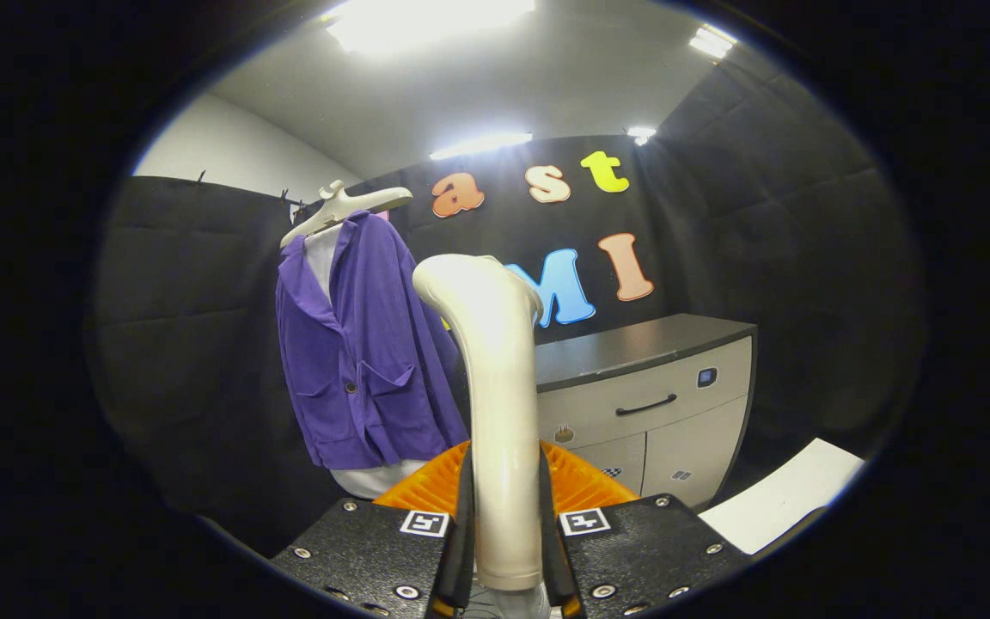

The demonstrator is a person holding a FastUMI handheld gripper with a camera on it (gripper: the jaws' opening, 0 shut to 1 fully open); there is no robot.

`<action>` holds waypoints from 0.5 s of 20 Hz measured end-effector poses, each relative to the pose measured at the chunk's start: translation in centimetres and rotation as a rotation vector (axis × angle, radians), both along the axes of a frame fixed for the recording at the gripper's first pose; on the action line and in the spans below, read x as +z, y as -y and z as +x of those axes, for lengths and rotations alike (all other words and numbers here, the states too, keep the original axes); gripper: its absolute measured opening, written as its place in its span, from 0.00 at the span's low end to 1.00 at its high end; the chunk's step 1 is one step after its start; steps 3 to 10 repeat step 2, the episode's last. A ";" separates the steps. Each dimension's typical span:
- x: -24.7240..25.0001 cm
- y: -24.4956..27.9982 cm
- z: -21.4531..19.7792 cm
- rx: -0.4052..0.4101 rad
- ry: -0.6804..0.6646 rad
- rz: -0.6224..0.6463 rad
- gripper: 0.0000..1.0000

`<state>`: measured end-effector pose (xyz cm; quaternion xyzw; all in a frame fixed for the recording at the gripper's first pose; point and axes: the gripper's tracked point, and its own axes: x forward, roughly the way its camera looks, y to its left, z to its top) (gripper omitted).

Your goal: Iron the clothes twice with a garment steamer, once on the left side and once on the right side.

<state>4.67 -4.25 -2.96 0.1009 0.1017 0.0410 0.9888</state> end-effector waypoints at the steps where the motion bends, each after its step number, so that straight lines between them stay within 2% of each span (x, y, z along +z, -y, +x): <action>1: 0.0 0.0 0.0 0.000 -0.002 0.001 0.32; 10: 0.2 0.1 0.1 -0.003 -0.002 0.002 0.32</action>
